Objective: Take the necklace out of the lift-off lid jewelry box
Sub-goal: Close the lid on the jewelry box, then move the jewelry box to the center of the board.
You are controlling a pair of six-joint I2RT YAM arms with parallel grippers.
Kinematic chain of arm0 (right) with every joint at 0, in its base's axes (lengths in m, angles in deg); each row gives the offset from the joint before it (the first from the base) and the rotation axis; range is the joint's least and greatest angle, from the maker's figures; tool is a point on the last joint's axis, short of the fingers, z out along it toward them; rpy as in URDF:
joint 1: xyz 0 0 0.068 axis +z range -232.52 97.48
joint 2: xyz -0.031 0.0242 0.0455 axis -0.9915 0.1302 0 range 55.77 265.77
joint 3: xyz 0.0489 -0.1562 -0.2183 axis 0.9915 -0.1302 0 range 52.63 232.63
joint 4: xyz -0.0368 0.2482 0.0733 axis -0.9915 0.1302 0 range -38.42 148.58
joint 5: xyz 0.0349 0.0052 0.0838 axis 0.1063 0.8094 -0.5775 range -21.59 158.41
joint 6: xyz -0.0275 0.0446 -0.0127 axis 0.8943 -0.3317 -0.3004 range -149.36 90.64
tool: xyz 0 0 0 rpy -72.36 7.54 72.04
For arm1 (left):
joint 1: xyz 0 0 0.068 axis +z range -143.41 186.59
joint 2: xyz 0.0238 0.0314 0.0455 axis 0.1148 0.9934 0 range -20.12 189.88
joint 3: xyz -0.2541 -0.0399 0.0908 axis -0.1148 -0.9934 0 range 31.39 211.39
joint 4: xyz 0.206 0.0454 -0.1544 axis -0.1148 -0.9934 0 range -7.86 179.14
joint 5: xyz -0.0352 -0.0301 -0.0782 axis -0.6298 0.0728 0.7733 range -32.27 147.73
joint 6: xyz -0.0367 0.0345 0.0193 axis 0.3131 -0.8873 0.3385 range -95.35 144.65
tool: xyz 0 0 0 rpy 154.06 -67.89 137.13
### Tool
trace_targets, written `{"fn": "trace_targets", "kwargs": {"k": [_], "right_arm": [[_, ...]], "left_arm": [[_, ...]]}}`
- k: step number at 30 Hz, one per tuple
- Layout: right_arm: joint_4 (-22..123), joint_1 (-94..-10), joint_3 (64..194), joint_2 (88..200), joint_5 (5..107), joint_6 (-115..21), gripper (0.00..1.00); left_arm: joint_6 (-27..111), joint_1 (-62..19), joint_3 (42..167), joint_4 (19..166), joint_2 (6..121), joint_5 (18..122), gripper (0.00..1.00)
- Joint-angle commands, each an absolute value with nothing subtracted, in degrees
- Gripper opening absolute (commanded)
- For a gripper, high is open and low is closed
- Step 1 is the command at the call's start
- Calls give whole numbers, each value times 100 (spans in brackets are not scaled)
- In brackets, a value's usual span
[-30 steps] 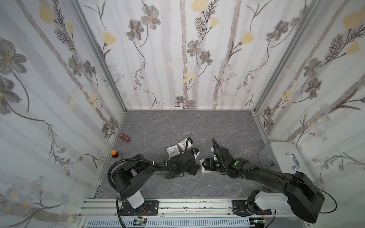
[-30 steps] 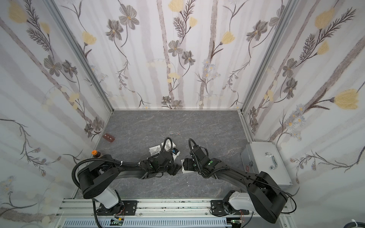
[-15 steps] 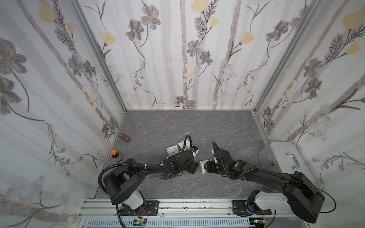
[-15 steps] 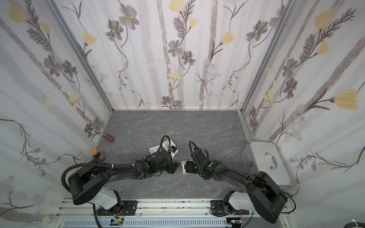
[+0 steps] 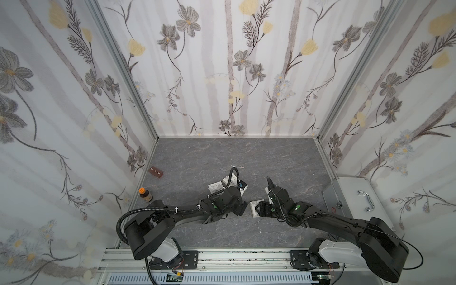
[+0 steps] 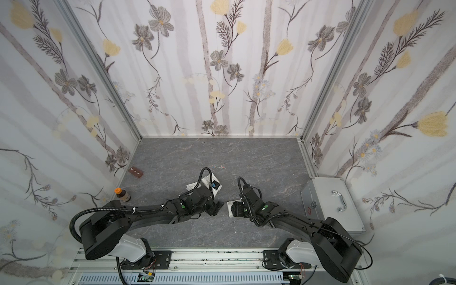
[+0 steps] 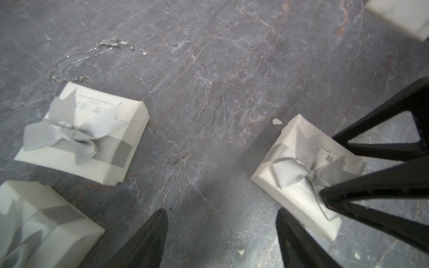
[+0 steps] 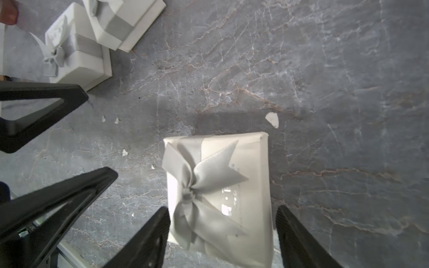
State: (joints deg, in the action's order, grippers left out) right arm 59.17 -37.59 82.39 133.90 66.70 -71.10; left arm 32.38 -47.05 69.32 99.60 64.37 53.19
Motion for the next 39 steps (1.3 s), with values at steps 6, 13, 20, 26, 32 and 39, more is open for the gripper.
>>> {"fn": "trace_targets", "kwargs": {"k": [6, 13, 20, 26, 32, 39], "right_arm": [[6584, -3765, 8682, 13171, 7219, -6807, 58], [6425, -3753, 8768, 13320, 7064, -6759, 34], [6362, -3621, 8841, 13921, 7089, -6755, 34], [6466, -3579, 8864, 14260, 7187, -6775, 31], [6567, -3562, 8974, 13956, 7263, -6742, 31], [6712, -3559, 9253, 13561, 7461, -6458, 70]], "left_arm": [[3251, -4343, 6867, 9475, 5550, 5203, 79], [3283, -3653, 6707, 8998, 4450, 5481, 81], [3284, -3248, 6672, 8600, 4076, 5632, 82], [3314, -3090, 6613, 8536, 3853, 5658, 82], [3325, -2946, 6612, 8501, 3798, 5634, 82], [3442, -2847, 6570, 8467, 3677, 5570, 84]]}}
